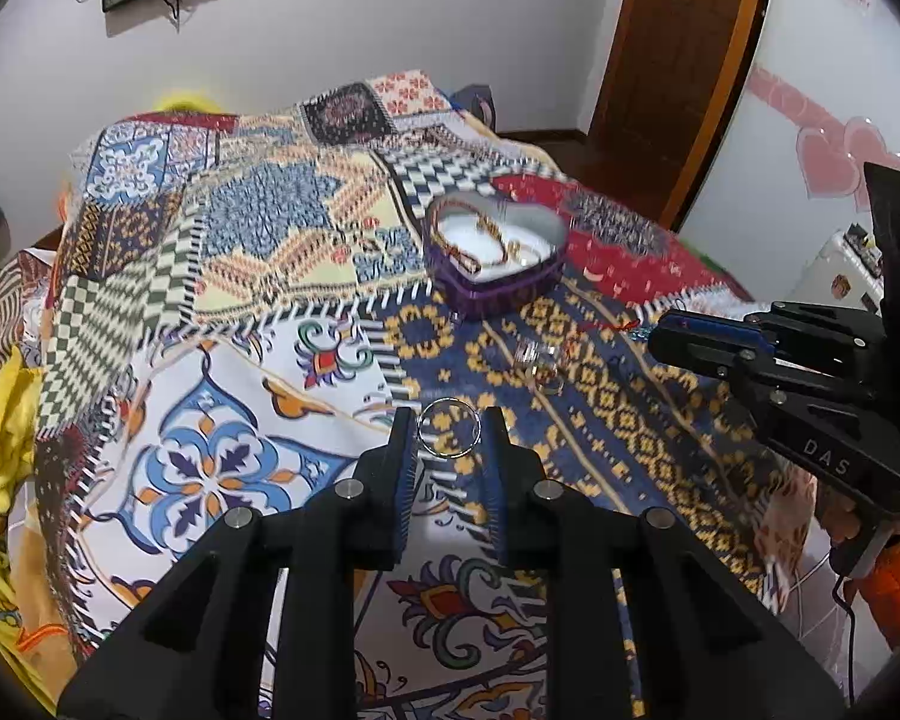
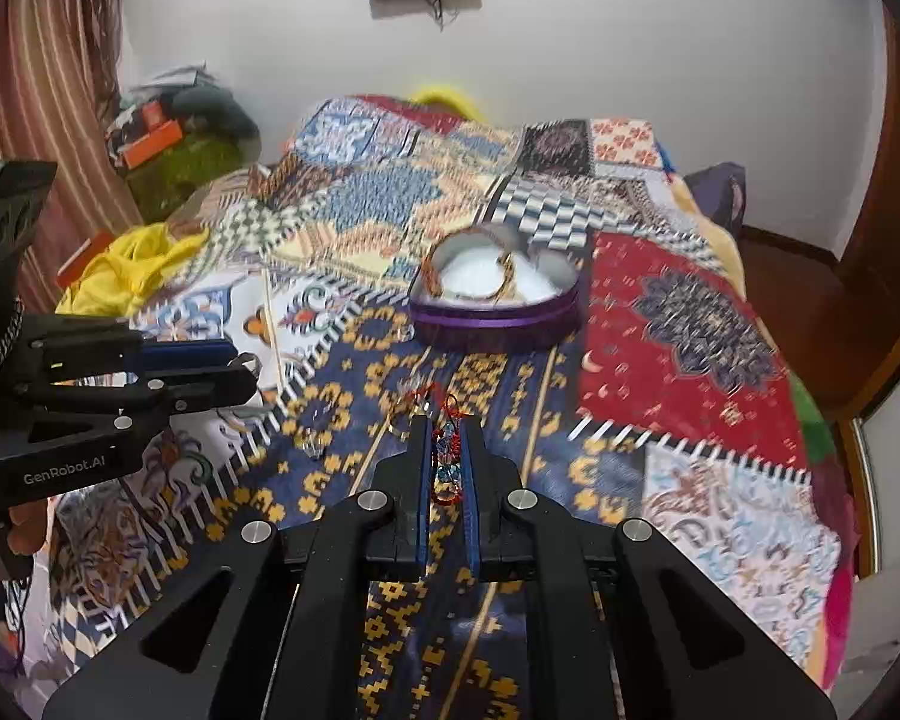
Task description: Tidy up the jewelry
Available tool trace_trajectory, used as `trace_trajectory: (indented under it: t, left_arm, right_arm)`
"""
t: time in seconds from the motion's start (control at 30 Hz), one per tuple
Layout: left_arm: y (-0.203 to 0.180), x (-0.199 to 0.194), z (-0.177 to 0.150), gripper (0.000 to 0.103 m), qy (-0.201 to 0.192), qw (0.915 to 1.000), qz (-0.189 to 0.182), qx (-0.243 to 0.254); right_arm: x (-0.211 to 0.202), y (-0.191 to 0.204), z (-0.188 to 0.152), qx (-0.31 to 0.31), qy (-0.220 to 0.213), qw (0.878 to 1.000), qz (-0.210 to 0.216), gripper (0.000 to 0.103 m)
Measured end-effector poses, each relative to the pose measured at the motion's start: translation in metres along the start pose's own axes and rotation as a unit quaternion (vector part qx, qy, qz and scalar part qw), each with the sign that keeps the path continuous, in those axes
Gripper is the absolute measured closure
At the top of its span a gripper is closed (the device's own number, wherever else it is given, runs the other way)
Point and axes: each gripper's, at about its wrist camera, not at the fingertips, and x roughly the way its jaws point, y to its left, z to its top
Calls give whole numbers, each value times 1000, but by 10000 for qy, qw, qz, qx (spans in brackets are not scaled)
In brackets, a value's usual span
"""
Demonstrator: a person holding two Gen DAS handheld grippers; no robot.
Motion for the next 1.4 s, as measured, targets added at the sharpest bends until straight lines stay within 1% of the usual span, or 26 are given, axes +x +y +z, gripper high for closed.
trace_trajectory:
  t: [0.4, 0.6, 0.83, 1.07, 1.4]
  left_arm:
    - [-5, -22, 30, 83, -481, 9988, -19, -25]
    - [-9, -23, 47, 83, -672, 9977, -42, -31]
    - [-11, -15, 68, 83, -832, 9965, -9, 1]
    - [-7, 3, 86, 83, -824, 9966, -37, -29]
    - [0, 39, 101, 83, -594, 9982, -88, -92]
  right_arm:
    - [-30, -7, 26, 58, -549, 9984, -127, 95]
    - [-37, -12, 42, 85, -778, 9968, -152, 95]
    - [-40, -18, 62, 127, -1044, 9944, -136, 95]
    - [-29, -24, 82, 159, -1171, 9929, -109, 95]
    - [0, -31, 90, 117, -967, 9952, -61, 95]
